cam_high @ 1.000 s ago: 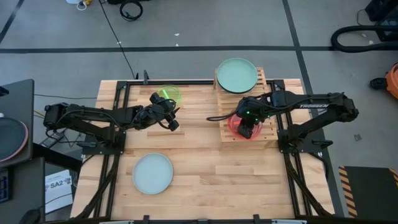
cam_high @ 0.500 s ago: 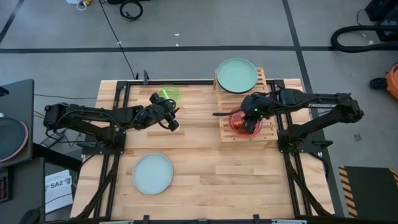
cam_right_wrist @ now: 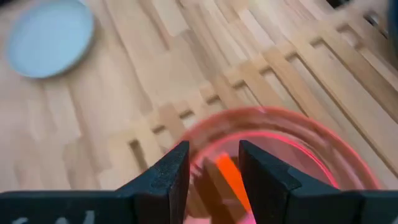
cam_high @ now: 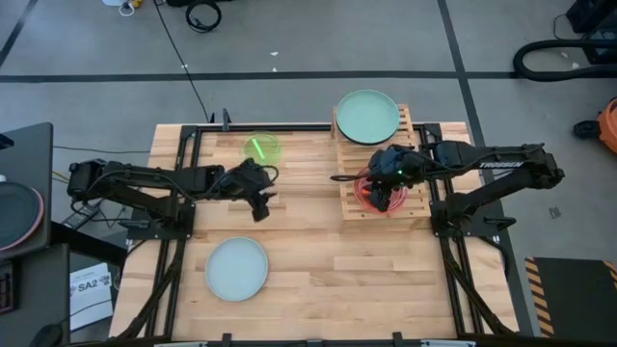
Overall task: Place and stack plates onto a shelf
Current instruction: Stack the blue plate on top of the green plate on the shelf
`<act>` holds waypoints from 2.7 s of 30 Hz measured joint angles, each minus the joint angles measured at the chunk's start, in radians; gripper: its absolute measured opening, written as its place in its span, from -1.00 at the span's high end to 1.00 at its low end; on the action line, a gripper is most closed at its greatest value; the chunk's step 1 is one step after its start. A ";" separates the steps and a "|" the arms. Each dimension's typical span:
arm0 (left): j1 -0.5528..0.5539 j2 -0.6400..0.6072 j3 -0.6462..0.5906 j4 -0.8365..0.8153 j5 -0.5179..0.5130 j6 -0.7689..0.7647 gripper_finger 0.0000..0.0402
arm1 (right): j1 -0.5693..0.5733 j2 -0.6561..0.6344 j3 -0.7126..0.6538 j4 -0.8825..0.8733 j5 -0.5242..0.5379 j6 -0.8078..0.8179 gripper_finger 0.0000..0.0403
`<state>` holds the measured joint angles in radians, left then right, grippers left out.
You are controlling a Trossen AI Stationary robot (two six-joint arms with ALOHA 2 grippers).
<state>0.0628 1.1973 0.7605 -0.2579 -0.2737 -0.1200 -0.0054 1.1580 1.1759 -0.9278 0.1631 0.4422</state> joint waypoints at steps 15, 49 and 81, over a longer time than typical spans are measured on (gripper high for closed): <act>-0.001 0.000 0.000 -0.470 0.327 -0.055 0.29 | 0.104 0.002 0.000 0.207 0.000 -0.001 0.28; -0.371 0.000 0.000 -0.630 0.180 -0.369 0.29 | 0.123 0.002 0.000 0.209 0.010 -0.001 0.28; -0.368 -0.001 -0.315 -0.235 0.277 -0.481 0.69 | 0.123 0.002 0.000 0.220 0.011 -0.001 0.28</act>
<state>-0.3050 1.1965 0.4450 -0.4930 0.0036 -0.6007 0.1177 1.1603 1.1759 -0.7083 0.1739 0.4413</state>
